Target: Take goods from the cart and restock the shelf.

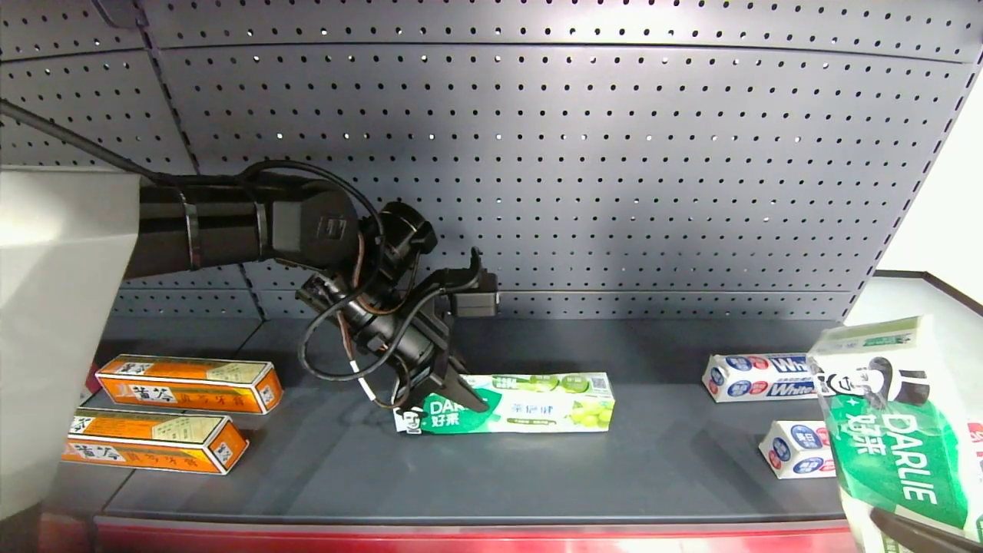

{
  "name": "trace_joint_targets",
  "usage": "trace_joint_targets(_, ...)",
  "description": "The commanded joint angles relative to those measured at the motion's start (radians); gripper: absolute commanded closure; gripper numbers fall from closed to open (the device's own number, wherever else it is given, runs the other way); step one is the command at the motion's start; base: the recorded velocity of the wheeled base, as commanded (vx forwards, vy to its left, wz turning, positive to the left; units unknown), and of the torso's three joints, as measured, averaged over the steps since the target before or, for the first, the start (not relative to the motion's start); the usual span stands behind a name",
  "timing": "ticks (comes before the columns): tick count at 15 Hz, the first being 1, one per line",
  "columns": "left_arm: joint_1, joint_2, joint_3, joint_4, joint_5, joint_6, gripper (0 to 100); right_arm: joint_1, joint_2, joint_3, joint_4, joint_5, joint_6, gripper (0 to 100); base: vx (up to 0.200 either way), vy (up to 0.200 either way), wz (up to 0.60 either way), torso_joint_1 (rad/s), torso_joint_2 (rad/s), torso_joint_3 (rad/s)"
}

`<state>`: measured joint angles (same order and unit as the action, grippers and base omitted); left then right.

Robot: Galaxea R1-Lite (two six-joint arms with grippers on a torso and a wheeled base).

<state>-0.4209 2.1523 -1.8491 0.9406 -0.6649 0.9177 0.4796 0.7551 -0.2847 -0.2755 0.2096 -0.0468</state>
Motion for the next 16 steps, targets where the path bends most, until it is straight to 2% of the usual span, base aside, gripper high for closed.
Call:
trace_joint_targets(1, -0.012, -0.065, 0.059, -0.005, 0.010, 0.001, 100, 0.001, -0.002, -0.002, -0.001, 0.001, -0.001, 100, 0.000, 0.000, 0.00, 0.000, 0.00, 0.000)
trace_joint_targets(2, -0.016, -0.081, 0.090, -0.019, 0.011, 0.001, 100, 0.001, -0.002, -0.002, -0.001, 0.001, -0.001, 100, 0.000, 0.000, 0.00, 0.000, 0.00, 0.000)
trace_joint_targets(4, -0.036, -0.104, 0.180, -0.125, 0.024, -0.002, 100, 0.001, -0.003, -0.002, -0.001, 0.001, -0.001, 100, 0.000, 0.000, 0.00, 0.000, 0.00, 0.000)
trace_joint_targets(6, -0.055, -0.115, 0.215, -0.160, 0.034, -0.008, 100, -0.001, -0.007, -0.002, -0.001, 0.001, -0.001, 100, 0.000, 0.000, 0.00, 0.000, 0.00, 0.000)
trace_joint_targets(13, -0.075, -0.144, 0.222, -0.160, 0.037, -0.013, 100, -0.001, -0.022, 0.005, -0.001, 0.001, -0.001, 100, 0.000, 0.000, 0.00, 0.000, 0.00, 0.000)
trace_joint_targets(16, -0.090, -0.178, 0.258, -0.160, 0.037, -0.029, 100, -0.001, -0.023, 0.005, -0.001, 0.001, -0.001, 100, 0.000, 0.000, 0.00, 0.000, 0.00, 0.000)
